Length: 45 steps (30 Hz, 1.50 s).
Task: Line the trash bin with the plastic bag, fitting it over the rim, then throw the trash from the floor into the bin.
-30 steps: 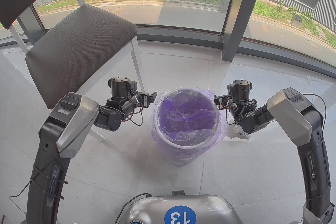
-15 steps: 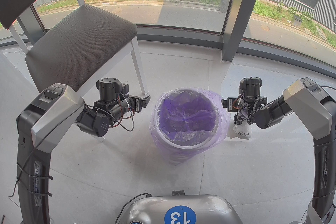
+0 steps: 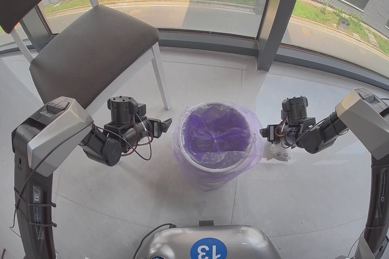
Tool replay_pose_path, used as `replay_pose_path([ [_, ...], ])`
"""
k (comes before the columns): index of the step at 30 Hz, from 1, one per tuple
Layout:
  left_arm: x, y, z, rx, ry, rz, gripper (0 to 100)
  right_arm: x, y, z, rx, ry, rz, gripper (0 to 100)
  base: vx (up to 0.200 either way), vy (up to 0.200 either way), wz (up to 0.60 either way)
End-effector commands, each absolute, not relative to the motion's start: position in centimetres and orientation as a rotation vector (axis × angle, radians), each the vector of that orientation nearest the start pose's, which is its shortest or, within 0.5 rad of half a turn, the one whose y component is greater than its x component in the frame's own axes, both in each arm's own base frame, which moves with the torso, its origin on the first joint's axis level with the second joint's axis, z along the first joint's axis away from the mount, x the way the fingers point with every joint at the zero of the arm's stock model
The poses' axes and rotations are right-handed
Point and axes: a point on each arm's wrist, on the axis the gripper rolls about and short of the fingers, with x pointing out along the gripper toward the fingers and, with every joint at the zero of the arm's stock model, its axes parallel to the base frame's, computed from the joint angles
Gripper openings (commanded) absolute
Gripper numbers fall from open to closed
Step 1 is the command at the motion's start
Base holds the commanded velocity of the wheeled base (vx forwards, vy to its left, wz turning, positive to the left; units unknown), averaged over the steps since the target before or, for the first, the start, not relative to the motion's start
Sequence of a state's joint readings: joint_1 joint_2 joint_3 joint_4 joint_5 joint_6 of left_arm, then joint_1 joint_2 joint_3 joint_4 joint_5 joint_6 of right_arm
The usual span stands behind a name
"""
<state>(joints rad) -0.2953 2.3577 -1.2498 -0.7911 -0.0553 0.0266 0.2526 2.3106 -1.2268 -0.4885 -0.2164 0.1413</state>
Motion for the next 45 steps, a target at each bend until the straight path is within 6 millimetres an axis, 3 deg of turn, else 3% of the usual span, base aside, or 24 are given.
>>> replay_pose_path([
  [1, 43.6, -13.5, 4.6, 0.070, 0.336, -0.354, 100, 41.9, 10.3, 3.8, -0.012, 0.603, -0.007, 100, 0.000, 0.000, 0.00],
  [2, 43.8, -13.6, 3.6, 0.083, 0.354, -0.358, 100, 42.2, 10.3, 2.8, -0.020, 0.615, -0.009, 100, 0.000, 0.000, 0.00],
  [7, 44.6, -13.9, 1.7, 0.126, 0.374, -0.370, 100, 42.9, 10.0, 1.1, -0.030, 0.627, -0.017, 100, 0.000, 0.000, 0.00],
  [14, 46.2, -14.5, -0.2, 0.145, 0.400, -0.383, 100, 43.9, 9.9, -1.9, -0.055, 0.659, -0.018, 100, 0.000, 0.000, 0.00],
  [24, 48.5, -15.0, -0.5, 0.156, 0.421, -0.386, 100, 45.3, 10.3, -2.9, -0.040, 0.638, -0.014, 100, 0.000, 0.000, 0.00],
  [27, 49.0, -15.4, -1.5, 0.161, 0.442, -0.391, 100, 45.3, 10.1, -3.2, -0.039, 0.646, -0.019, 100, 0.000, 0.000, 0.00],
  [31, 49.4, -15.8, -2.5, 0.187, 0.462, -0.401, 100, 45.1, 9.4, -2.9, -0.034, 0.651, -0.034, 100, 0.000, 0.000, 0.00],
  [35, 49.8, -15.7, -3.4, 0.237, 0.471, -0.398, 100, 44.7, 8.6, -1.1, -0.022, 0.625, -0.049, 100, 0.000, 0.000, 0.00],
  [36, 49.9, -15.4, -3.3, 0.235, 0.467, -0.393, 100, 44.5, 7.9, -0.1, -0.015, 0.611, -0.060, 100, 0.000, 0.000, 0.00],
  [38, 49.9, -15.4, -3.3, 0.235, 0.467, -0.393, 100, 44.5, 7.9, -0.1, -0.015, 0.611, -0.060, 100, 0.000, 0.000, 0.00],
  [39, 49.9, -15.1, -2.9, 0.226, 0.459, -0.385, 100, 44.1, 7.3, 1.4, -0.007, 0.591, -0.071, 100, 0.000, 0.000, 0.00],
  [45, 49.7, -14.4, -1.9, 0.216, 0.459, -0.372, 100, 43.3, 7.2, 3.0, -0.003, 0.570, -0.068, 100, 0.000, 0.000, 0.00],
])
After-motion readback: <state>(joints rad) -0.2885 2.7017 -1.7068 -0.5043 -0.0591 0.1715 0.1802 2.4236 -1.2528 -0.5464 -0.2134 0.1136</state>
